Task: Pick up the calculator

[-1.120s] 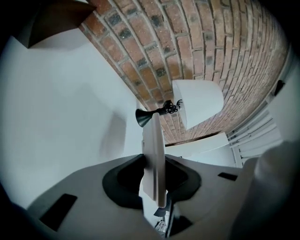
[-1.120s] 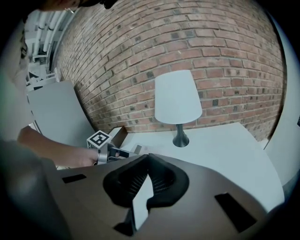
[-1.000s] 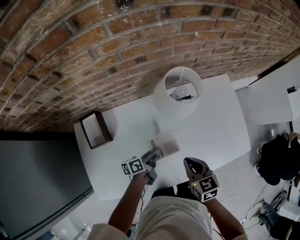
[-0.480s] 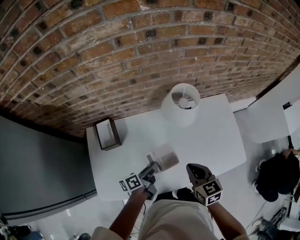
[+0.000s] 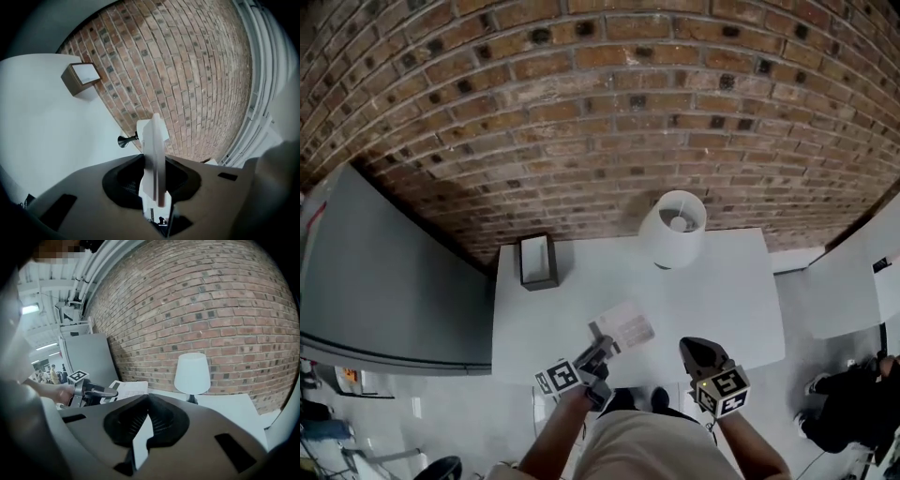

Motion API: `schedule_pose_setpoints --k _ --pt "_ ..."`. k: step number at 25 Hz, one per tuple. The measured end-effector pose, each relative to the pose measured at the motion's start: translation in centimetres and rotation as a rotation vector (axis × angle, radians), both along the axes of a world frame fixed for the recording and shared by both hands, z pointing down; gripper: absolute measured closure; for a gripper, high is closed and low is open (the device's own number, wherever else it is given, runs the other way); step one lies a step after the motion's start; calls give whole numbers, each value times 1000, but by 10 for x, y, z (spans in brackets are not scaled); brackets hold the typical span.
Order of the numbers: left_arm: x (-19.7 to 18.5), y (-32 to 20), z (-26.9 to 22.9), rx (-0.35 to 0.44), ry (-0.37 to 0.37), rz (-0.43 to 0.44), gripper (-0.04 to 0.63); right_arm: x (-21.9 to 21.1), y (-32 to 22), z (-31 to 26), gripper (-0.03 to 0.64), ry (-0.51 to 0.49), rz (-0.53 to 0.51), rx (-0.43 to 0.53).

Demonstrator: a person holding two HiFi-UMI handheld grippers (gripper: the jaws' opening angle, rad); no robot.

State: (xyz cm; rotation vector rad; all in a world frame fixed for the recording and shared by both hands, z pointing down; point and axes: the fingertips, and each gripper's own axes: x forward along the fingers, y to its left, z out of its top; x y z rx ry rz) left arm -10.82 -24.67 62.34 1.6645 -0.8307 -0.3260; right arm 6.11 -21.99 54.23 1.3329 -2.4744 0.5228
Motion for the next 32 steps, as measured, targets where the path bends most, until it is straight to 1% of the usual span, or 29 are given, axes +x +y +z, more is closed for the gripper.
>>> schedule_pose_setpoints --k 7,10,12,14,16,17,19,20,22,23,25,30,31,32 --pt "12 56 -25 12 30 -138 486 23 35 -19 606 -43 -85 34" --pt "11 76 -34 34 3 -190 486 29 49 -22 605 -56 -130 41" --pt "10 89 -39 31 21 -228 486 29 58 -23 606 -64 -161 46" --pt "8 101 -46 47 13 -248 486 28 67 -24 606 -71 -189 49" --pt "8 111 -56 67 41 -270 486 26 74 -25 606 -76 -215 53" --pt "5 117 -58 71 37 -282 486 24 77 -25 606 -77 -227 56" --pt "2 127 -61 62 61 -313 486 20 82 -27 606 -77 -247 64" --pt "-1 133 -61 59 51 -325 486 18 84 -28 606 -77 -255 69" --pt "-12 142 -59 63 -11 -335 488 13 88 -31 606 -74 -268 82" --pt "-16 146 -59 68 -30 -338 486 11 90 -33 606 -72 -273 89" --pt "-21 150 -63 76 -18 -346 486 4 93 -37 606 -67 -280 105" --pt "-49 156 -72 115 -125 -320 486 -15 98 -48 606 -59 -267 140" --pt "-53 156 -74 121 -127 -316 486 -19 98 -51 606 -59 -260 145" --pt "-56 156 -76 124 -114 -314 486 -22 98 -52 606 -60 -252 147"
